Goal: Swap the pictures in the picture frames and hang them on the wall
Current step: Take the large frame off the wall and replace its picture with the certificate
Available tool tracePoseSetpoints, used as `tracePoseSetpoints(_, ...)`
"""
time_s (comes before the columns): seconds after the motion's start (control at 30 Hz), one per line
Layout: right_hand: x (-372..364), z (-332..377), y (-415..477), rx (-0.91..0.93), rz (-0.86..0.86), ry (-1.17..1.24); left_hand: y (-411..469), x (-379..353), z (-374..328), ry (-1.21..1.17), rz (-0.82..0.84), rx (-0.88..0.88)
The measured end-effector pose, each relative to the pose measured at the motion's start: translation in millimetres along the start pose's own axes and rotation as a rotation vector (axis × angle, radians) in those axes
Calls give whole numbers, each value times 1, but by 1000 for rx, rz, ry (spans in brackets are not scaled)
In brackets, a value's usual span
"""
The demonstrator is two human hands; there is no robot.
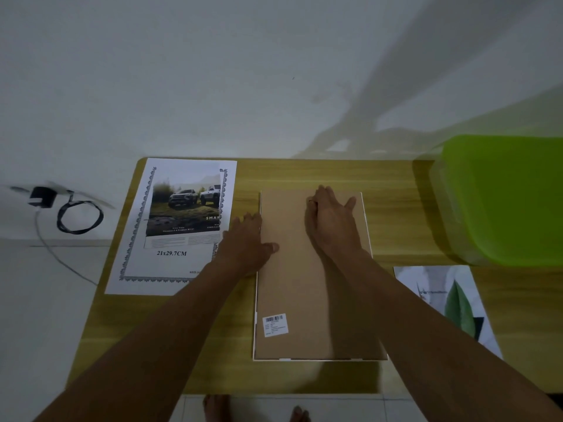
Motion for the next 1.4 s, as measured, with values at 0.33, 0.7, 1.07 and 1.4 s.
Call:
tracePoseSetpoints(0.33,12,-3,-1,-30,41,53,-5,12,-8,-286,-260,-64)
tracePoseSetpoints(0.7,23,-10,-8,47,166,174,2,12,-10,-591,-255,-119)
tracePoseSetpoints(1.07,48,-52,-25,-282,41,174,4,10,-4,-673,-288,-52)
tracePoseSetpoints(1.4,57,-58,-28,-354,46,344,-2,9,-5,-651,-253,-85)
Point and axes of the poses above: each hand's wrist, its own y-axis towards the middle knuckle, its own x-axis out of the back of the hand, z = x × y, the point moved 3 cm from there along y, towards the middle knuckle, and after that the axes turned 5 degrees about y, right-handed, at the moved point
